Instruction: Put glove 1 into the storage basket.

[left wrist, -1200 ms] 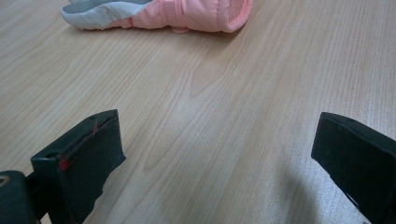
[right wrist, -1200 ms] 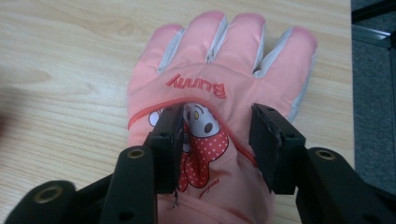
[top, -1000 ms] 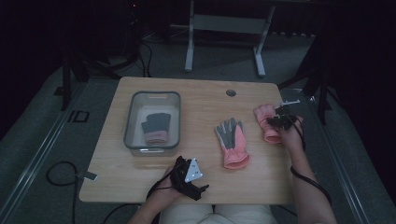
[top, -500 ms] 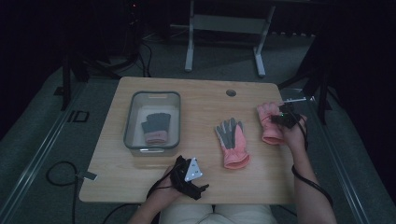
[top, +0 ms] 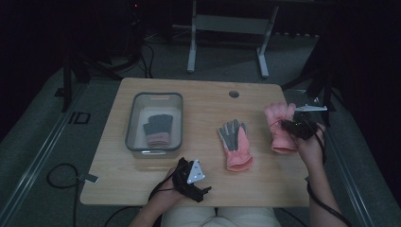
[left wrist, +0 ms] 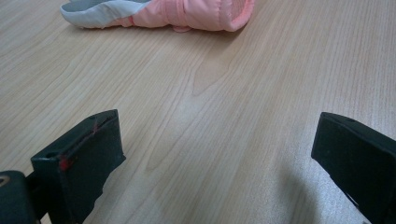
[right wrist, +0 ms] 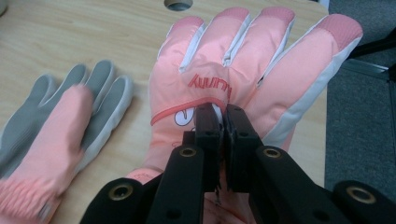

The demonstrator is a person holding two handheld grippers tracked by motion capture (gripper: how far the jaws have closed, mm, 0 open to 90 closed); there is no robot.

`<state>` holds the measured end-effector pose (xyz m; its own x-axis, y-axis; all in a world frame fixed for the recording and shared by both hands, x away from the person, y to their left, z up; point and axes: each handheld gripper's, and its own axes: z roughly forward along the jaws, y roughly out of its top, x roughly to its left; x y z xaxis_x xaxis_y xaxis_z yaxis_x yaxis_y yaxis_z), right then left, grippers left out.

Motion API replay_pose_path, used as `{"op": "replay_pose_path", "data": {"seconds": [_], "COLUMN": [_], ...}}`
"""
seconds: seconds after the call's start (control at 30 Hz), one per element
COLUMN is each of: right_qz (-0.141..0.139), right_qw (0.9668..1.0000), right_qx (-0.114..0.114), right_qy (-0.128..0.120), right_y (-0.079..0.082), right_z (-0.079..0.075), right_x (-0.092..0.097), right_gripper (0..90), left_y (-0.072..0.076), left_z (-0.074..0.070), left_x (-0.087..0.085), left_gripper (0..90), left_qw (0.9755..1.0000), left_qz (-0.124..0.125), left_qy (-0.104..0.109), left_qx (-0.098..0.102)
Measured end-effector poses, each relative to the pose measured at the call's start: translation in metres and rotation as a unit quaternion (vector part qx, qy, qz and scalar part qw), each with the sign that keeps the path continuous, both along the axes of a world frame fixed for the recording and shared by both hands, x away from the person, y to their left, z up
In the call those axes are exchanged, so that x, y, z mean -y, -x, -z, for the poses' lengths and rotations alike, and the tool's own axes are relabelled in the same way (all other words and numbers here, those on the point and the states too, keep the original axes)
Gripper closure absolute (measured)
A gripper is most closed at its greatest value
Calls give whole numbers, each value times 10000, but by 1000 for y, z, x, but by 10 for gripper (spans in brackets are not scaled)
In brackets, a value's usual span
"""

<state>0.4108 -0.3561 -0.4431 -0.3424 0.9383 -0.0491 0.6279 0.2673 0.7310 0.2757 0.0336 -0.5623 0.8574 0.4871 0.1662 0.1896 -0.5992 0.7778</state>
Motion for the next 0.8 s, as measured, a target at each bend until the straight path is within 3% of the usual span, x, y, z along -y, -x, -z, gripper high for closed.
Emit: {"op": "replay_pose_path", "data": {"seconds": [0.2,0.3,0.4,0.7,0.77,0.8], "right_qz": [-49,-73,-50,-21,-34,-69], "right_qw": [10000,9999,9995,9987,9988,9987], "right_qx": [-28,-75,-203,-454,-449,-467], "right_qy": [80,122,235,226,186,188], "right_y": [20,23,24,19,18,17], "right_z": [5,11,27,64,71,74], "right_x": [2,2,3,3,4,6], "right_gripper": [853,852,853,837,810,748], "left_y": [0,0,1,1,1,1], "left_z": [0,0,0,0,1,1], "left_x": [0,0,0,0,1,1], "left_gripper": [14,14,14,14,14,14], "left_qw": [10000,10000,10000,10000,10000,10000], "left_qz": [5,7,0,-11,-4,-1], "left_qy": [2,-36,-20,-16,-28,-42], "left_qx": [10,25,28,26,34,39]}}
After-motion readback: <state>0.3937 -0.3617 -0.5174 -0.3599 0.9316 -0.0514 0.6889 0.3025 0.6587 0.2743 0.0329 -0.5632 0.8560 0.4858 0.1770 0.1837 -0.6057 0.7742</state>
